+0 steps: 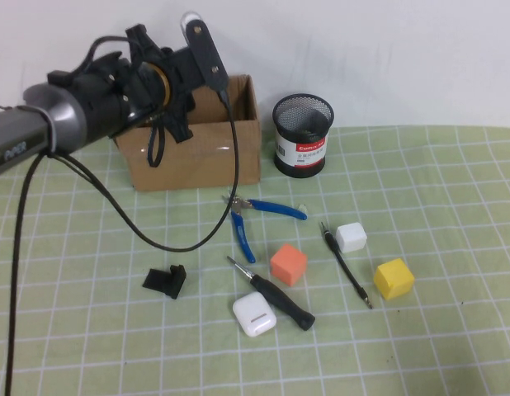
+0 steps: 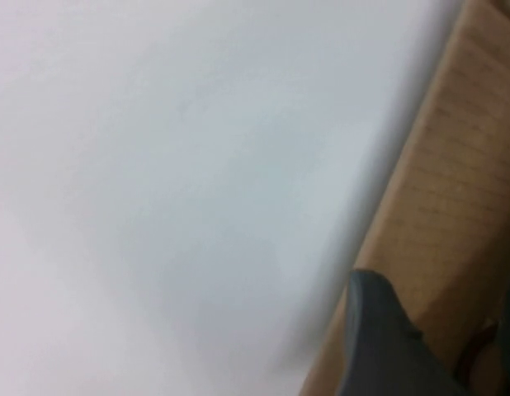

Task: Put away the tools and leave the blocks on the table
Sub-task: Place the Scissors into the box, then pick up the black Screwdriver from the table

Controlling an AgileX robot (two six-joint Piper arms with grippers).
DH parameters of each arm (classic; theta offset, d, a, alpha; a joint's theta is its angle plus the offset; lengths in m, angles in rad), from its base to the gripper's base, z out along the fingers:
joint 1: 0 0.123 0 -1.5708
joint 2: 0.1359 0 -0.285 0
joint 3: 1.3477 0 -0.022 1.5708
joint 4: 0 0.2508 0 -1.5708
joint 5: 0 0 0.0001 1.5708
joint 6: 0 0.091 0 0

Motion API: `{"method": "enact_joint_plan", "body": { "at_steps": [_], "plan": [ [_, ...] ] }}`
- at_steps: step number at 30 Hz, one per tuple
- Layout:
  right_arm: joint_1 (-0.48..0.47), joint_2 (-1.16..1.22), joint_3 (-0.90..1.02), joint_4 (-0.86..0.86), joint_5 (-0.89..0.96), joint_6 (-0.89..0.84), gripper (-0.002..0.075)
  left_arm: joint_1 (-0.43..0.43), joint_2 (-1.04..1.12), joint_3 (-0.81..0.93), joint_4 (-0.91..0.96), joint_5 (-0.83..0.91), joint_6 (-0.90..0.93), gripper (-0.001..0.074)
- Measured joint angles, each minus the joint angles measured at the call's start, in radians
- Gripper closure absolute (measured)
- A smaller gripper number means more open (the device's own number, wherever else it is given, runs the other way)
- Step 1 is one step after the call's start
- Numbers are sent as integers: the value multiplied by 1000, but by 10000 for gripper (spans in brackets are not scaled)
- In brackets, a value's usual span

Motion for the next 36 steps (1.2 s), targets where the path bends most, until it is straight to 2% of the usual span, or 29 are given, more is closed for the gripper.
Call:
{"method": "enact_joint_plan", "body": {
  "at_steps": [3,8,10,13,21,26,30,36],
  "plan": [
    [0,0,0,0,0,0,734,-14,-45,0,-34,68,-76,476],
    [0,0,0,0,0,0,733,-72,-172,-2,-221,317,-314,633],
    [0,0,0,0,0,0,734,-93,-216,-2,-313,419,-357,688],
    [0,0,0,0,0,0,733,-119,-280,21,-447,527,-383,722],
    [0,0,0,0,0,0,734,-192,-380,201,-667,688,-389,735],
    [0,0,0,0,0,0,734,-227,-381,353,-731,653,-389,736],
    [0,0,0,0,0,0,734,-231,-375,404,-752,602,-383,734],
    [0,0,0,0,0,0,734,-231,-333,406,-782,552,-359,662]
  ]
}}
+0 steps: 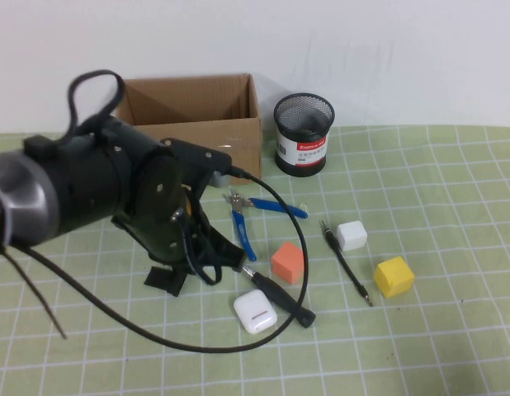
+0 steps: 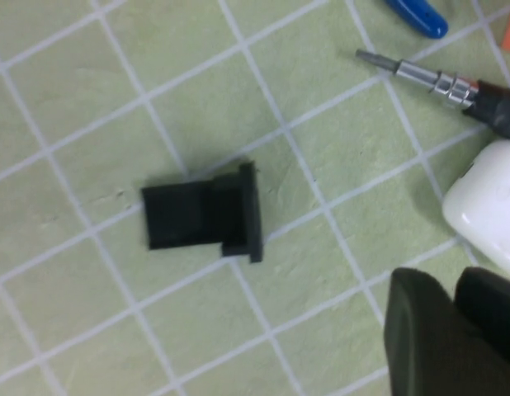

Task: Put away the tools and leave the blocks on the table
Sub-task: Pick up the black Screwdriver from the table

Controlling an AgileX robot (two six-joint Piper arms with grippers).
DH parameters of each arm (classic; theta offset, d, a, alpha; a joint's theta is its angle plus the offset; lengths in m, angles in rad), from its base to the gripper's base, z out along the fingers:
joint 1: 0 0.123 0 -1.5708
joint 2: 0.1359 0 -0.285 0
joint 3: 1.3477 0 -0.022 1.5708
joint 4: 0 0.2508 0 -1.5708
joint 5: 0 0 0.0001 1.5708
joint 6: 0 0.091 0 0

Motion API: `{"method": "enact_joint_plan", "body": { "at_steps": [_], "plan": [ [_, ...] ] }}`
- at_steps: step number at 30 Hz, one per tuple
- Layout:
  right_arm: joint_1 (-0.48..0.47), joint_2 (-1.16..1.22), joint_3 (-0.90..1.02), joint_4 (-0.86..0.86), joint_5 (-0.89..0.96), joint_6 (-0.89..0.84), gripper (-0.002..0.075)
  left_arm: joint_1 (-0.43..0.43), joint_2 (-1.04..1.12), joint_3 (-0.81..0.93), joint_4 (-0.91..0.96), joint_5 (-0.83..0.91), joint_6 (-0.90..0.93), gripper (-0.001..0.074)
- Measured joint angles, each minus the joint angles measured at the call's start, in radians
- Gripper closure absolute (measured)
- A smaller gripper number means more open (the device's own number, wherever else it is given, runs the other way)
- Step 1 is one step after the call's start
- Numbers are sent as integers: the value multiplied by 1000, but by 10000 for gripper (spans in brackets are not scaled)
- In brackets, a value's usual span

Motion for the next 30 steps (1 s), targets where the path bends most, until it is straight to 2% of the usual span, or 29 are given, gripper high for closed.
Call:
{"method": "enact_joint_plan", "body": {
  "at_steps": [7,13,22,30],
  "plan": [
    [0,0,0,0,0,0,733,0,68,-5,-57,-32,2,554],
    [0,0,0,0,0,0,733,-2,130,-95,-177,-13,0,464],
    [0,0,0,0,0,0,734,-93,244,-226,-331,94,-33,447],
    [0,0,0,0,0,0,734,-110,313,-261,-403,138,-96,447]
  ]
}}
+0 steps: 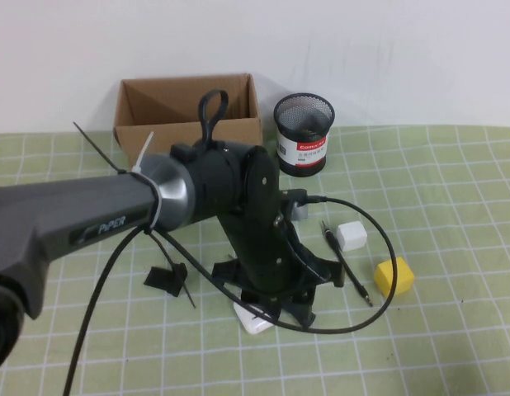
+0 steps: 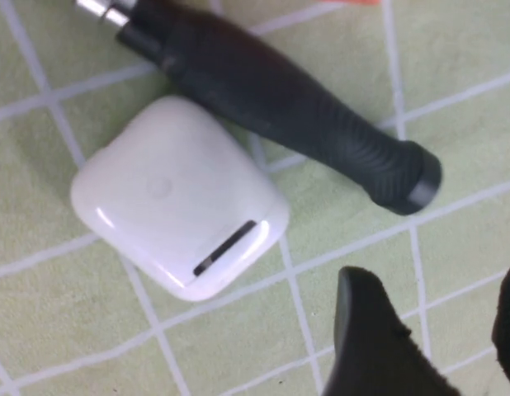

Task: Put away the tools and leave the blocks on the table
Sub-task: Pick up the black Screwdriver from the table

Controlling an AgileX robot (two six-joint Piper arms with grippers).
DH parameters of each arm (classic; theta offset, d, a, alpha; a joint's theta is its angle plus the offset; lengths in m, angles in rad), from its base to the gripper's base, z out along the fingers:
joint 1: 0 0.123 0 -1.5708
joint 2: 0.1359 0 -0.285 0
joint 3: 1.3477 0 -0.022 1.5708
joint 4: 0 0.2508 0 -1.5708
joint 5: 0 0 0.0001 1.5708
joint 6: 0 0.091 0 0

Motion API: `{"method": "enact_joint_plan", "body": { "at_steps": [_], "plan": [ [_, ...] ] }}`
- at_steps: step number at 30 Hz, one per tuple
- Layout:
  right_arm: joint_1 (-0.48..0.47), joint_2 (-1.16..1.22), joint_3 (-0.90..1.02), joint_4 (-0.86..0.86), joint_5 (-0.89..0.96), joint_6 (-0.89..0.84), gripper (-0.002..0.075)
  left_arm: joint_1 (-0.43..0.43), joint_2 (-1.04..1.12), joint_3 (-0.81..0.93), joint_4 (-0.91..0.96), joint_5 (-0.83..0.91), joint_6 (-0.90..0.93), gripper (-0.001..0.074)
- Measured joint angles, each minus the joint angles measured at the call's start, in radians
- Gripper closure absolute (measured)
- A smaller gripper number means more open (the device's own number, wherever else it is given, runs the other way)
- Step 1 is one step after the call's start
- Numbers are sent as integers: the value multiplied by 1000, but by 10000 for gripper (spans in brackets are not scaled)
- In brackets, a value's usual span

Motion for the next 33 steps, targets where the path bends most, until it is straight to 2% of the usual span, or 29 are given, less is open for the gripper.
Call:
{"method": "enact_joint_plan", "body": {
  "at_steps": [9,22,33],
  "plan": [
    [0,0,0,0,0,0,733,0,39,-11,-7,-96,-108,447],
    [0,0,0,0,0,0,733,18,76,-21,82,-109,-213,447],
    [0,0,0,0,0,0,734,28,90,-25,98,-104,-230,447]
  ]
}}
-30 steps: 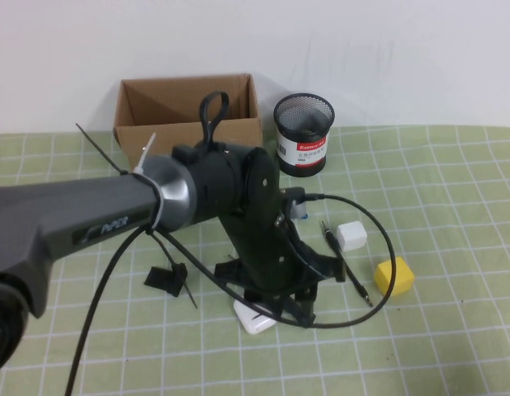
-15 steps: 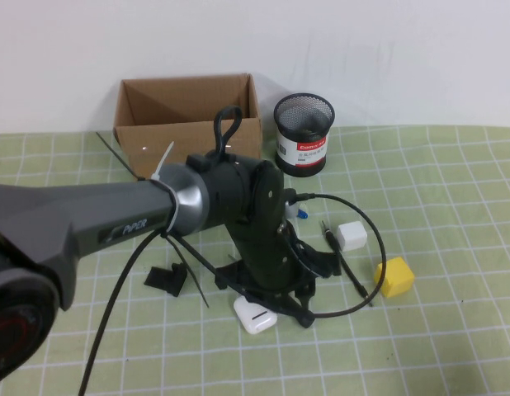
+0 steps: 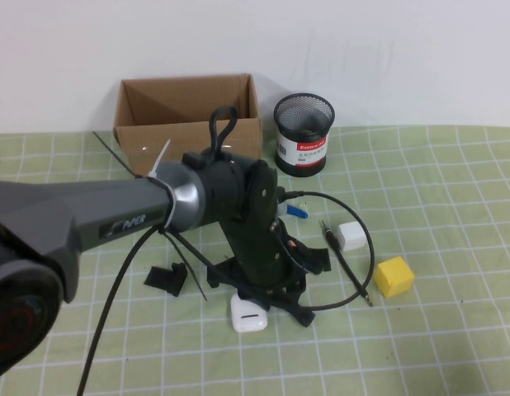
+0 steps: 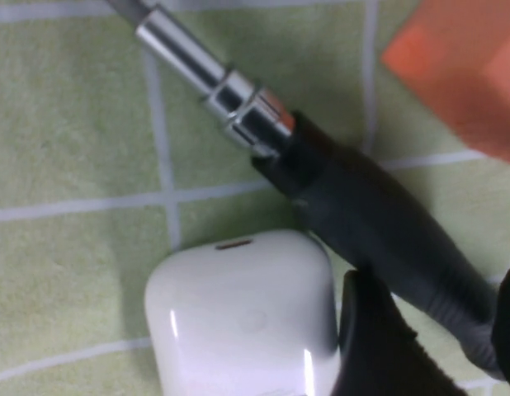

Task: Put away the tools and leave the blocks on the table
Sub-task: Pick up the black Screwdriver from the table

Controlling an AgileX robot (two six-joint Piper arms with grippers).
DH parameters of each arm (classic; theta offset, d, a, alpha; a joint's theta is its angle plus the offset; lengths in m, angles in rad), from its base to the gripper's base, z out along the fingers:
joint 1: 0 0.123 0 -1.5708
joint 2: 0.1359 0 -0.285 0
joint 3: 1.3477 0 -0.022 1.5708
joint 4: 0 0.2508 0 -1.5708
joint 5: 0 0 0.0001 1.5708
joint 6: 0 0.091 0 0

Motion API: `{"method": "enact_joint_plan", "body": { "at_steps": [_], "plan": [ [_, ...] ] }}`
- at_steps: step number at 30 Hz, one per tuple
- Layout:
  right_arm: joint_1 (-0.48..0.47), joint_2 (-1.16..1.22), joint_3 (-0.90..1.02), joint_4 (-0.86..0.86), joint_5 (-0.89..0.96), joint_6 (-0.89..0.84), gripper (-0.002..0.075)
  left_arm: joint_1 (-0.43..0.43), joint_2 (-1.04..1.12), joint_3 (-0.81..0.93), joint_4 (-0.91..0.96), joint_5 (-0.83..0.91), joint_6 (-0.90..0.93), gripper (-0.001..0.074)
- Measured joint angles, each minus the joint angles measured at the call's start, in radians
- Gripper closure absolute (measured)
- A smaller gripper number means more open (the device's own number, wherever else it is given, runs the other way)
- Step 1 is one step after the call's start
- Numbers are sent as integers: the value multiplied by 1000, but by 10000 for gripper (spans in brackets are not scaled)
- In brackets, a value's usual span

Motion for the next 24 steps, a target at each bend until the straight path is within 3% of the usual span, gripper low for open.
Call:
{"method": "enact_joint_plan", "body": {
  "at_steps": [14,24],
  "plan": [
    [0,0,0,0,0,0,734,0,19,-20,126,-10,-79,442],
    [0,0,0,0,0,0,733,2,38,-136,212,113,-83,442]
  ]
}}
